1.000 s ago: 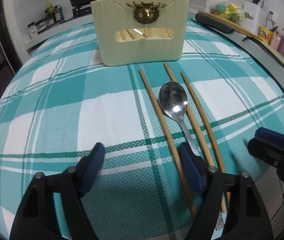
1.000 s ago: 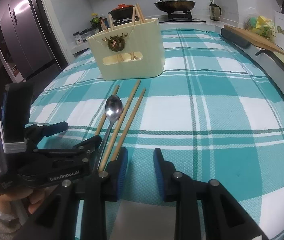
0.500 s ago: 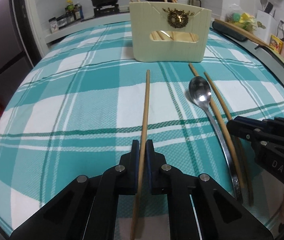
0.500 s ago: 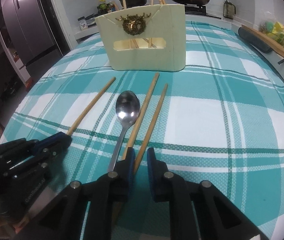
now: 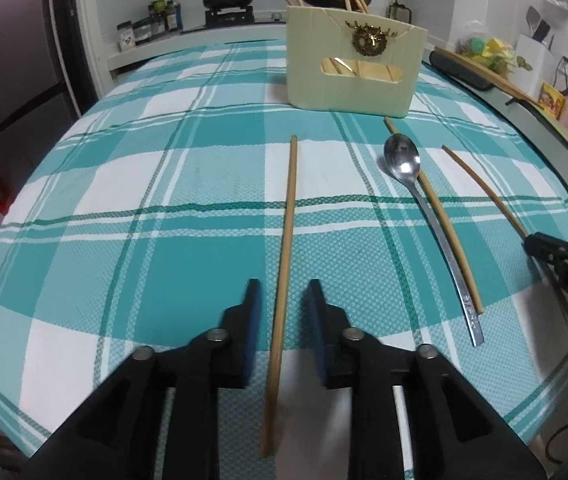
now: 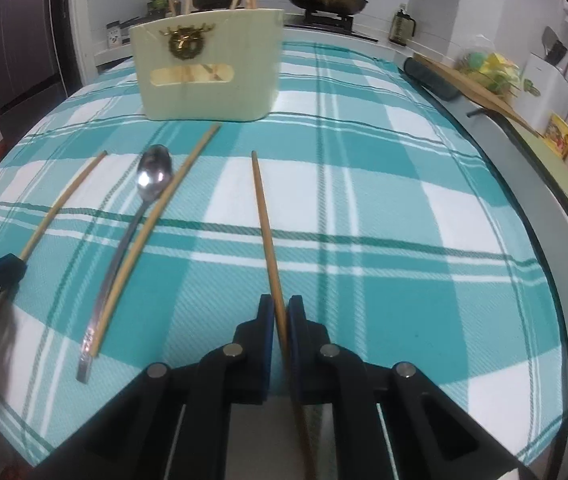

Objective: Organize utensils

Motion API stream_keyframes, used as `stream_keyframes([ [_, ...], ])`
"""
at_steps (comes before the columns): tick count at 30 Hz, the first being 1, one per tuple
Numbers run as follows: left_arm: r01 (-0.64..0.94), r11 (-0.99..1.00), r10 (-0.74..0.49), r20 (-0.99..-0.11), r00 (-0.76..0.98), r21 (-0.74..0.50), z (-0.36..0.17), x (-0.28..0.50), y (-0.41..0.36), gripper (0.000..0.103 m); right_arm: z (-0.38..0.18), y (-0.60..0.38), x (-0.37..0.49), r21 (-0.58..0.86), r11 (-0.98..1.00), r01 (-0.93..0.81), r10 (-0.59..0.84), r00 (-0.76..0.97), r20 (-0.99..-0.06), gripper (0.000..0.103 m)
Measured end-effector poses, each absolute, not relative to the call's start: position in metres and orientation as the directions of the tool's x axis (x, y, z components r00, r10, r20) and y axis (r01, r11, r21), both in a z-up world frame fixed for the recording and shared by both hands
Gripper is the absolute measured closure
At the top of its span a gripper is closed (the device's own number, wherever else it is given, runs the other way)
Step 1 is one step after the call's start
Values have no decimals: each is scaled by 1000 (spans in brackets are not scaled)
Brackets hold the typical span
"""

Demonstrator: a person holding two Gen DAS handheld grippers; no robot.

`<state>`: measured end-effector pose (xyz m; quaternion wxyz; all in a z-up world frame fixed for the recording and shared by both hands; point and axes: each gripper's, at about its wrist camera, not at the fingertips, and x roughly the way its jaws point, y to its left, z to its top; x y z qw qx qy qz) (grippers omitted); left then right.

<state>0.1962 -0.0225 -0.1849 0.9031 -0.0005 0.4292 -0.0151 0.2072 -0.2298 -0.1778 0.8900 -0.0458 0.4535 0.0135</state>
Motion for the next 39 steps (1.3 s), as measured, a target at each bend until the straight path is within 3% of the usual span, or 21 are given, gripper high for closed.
stream_keyframes([
  [1, 32, 999, -34, -778, 627, -19, -185, 196, -24, 35, -178, -236, 202, -48, 997, -60, -3, 594, -805, 93],
  [2, 41, 999, -45, -781, 623, -25, -186, 196, -25, 21, -178, -241, 198, -29, 998, -58, 11, 595, -803, 84],
  [3, 51, 998, -53, -781, 622, -27, -186, 194, -27, 21, -178, -245, 194, -16, 998, -61, 24, 598, -801, 77],
  [4, 62, 998, -50, -786, 616, -15, -188, 194, -31, 20, -178, -247, 188, -14, 998, -64, 28, 607, -795, 58],
  [5, 75, 997, -42, -790, 612, 5, -189, 193, -34, 17, -177, -247, 184, -26, 998, -60, 17, 617, -787, 49],
  [8, 90, 994, -11, -784, 621, 57, -191, 189, -42, 8, -175, -247, 171, -35, 996, -76, 22, 641, -767, 49],
  [12, 82, 996, -20, -796, 605, 37, -193, 192, -37, 1, -183, -245, 167, -42, 995, -93, 27, 638, -770, 48],
  [26, 89, 996, -44, -805, 591, 10, -194, 191, -34, 1, -188, -253, 168, -22, 997, -70, 28, 651, -758, 32],
  [39, 93, 996, -54, -821, 568, -2, -194, 191, -32, 1, -186, -254, 174, -25, 997, -76, 28, 616, -788, 31],
])
